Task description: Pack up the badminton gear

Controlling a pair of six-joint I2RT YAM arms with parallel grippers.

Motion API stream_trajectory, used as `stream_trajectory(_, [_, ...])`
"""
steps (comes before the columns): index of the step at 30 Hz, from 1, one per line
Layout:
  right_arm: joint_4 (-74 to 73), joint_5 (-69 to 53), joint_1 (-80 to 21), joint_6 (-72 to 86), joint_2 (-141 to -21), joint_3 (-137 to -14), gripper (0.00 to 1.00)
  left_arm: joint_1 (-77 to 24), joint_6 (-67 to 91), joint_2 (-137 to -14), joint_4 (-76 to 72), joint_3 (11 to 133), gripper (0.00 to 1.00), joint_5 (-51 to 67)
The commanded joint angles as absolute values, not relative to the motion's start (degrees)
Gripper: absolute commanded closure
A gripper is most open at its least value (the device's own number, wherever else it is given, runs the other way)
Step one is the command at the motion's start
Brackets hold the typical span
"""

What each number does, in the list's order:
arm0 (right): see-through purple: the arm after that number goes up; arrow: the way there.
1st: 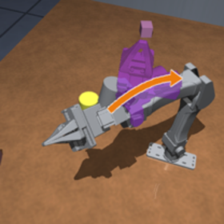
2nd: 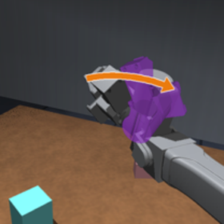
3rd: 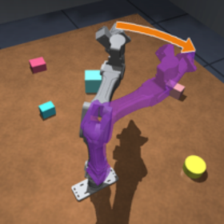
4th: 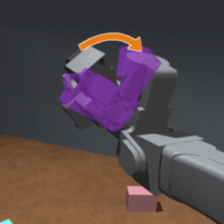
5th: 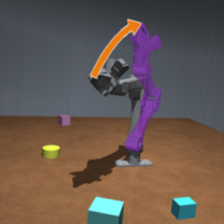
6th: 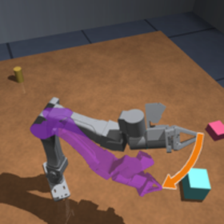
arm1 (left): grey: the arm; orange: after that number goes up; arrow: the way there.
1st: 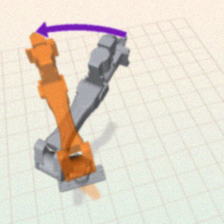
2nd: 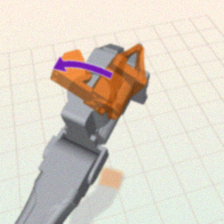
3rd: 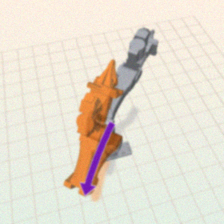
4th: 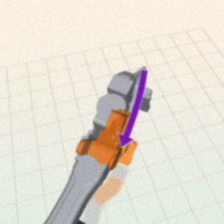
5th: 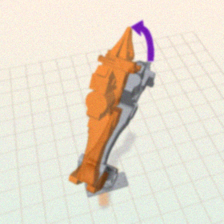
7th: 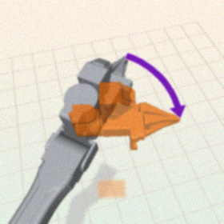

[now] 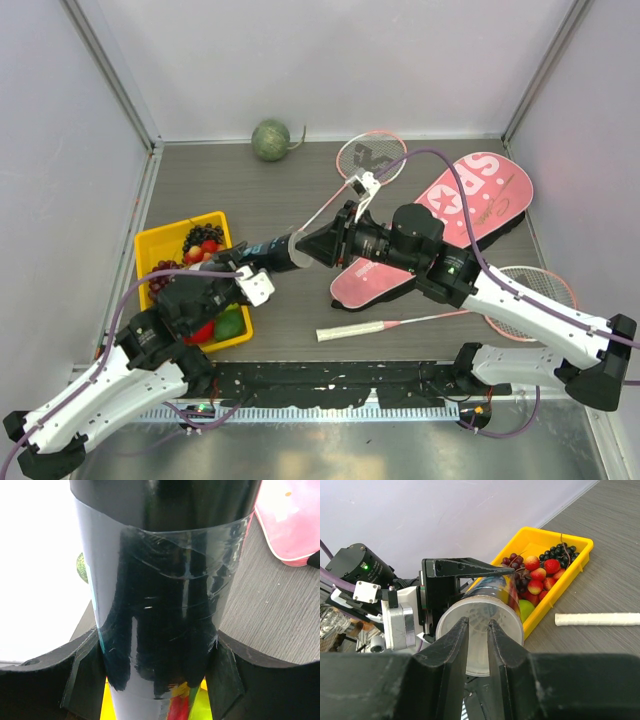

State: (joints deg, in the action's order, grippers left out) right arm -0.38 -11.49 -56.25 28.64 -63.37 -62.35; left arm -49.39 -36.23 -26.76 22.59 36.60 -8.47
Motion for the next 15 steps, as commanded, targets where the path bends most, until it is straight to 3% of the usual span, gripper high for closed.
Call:
stream_trajectory(1, [1.5,-11.3,-57.7,29.2,-65.1,-62.1,0.73,-49.7,-35.3,-27.2,16.9,38.3,1.00,-7.8])
stream_trajectory(15, [-3.1,-2.5,-60.8,26.5,-66.3,-62.3,0.75,-49.7,-33.0,-28.2,18.7,40.6,1.00,-8.5])
